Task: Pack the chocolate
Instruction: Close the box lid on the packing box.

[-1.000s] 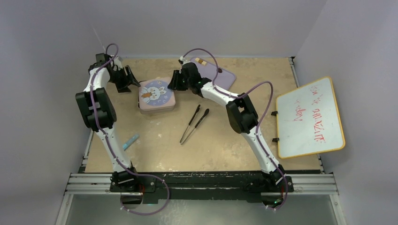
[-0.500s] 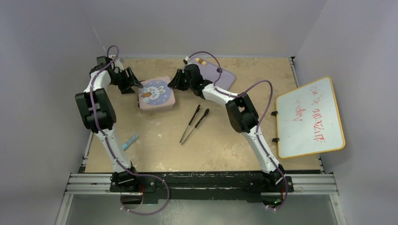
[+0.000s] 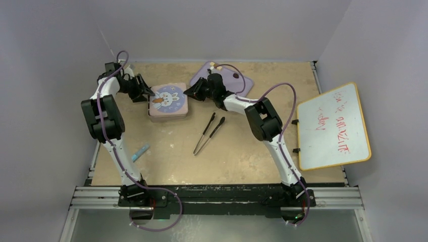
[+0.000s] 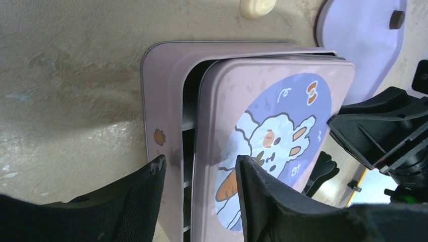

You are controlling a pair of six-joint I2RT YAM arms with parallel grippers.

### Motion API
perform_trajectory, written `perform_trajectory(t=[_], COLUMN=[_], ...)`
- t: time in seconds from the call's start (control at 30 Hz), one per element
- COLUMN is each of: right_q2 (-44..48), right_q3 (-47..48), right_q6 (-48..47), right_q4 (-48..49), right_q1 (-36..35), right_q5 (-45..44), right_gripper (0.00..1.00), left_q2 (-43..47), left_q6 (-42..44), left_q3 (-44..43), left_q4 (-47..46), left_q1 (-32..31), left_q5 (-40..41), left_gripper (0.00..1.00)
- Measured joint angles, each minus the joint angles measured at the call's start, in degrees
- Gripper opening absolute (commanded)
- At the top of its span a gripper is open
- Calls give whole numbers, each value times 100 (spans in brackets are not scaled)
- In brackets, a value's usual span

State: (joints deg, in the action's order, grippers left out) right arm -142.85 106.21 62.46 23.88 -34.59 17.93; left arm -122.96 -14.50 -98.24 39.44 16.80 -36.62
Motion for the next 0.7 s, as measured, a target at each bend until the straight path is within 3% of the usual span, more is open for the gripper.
perform_trajectory(t=[0.37,0.7], right_q2=[-164,-688], right_q3=[46,656], right_q6=[675,584], right_q4=[304,603], right_q1=[61,129], right_q5=[354,732], right_gripper=[9,5], left_q2=[116,181], left_q6=[-15,-118], left_q3=[31,140], left_q4=[74,9], left_q1=[0,9], left_q5=[192,260], left_gripper=[48,44])
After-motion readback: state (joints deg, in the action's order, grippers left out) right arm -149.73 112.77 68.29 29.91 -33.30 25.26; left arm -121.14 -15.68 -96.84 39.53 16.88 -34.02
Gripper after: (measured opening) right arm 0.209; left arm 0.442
